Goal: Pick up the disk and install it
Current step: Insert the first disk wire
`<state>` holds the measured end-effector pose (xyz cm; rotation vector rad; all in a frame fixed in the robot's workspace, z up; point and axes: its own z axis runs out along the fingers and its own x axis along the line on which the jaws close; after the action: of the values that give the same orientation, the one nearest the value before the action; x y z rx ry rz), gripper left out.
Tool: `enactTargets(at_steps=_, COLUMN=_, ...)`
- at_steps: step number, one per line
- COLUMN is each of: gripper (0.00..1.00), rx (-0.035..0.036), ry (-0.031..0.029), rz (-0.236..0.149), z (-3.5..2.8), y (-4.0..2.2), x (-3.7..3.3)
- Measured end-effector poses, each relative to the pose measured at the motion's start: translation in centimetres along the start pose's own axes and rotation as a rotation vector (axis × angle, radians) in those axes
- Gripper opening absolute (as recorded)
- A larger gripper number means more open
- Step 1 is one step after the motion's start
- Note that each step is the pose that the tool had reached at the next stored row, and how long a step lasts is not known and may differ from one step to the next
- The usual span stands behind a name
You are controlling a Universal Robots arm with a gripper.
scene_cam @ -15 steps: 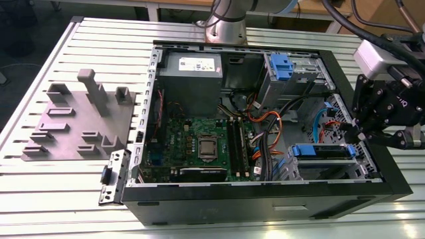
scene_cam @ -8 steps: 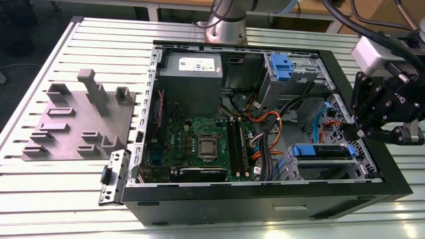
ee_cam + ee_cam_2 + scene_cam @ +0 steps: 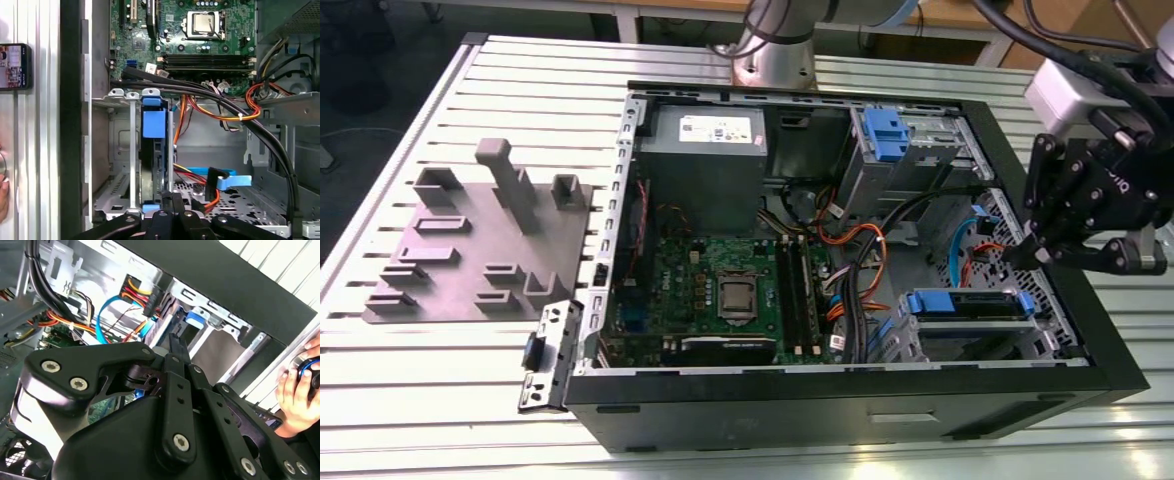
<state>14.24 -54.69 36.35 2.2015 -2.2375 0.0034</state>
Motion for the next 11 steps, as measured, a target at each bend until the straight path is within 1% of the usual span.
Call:
enactTargets(at_steps=3, gripper=0.11, rx=-0.003, ry=0.0002, rz=0.0, z=0.1, y=-0.24, x=-0.53)
enactTargets(at_steps=5, gripper=0.11, rx=-0.0096, ry=0.0007, rz=0.0, z=0.25, y=-0.38, x=-0.79)
enactTargets(at_steps=7, gripper=0.11, rx=-0.0187, ry=0.0019, rz=0.0, z=0.38, y=-0.52, x=-1.07)
enactTargets(at_steps=9, gripper=0.11, rx=-0.0307, ry=0.0076, rz=0.0, z=0.46, y=-0.64, x=-1.43)
enactTargets(at_steps=11, gripper=0.11, rx=-0.0404, ry=0.014, rz=0.0, z=0.49, y=-0.85, x=-1.77)
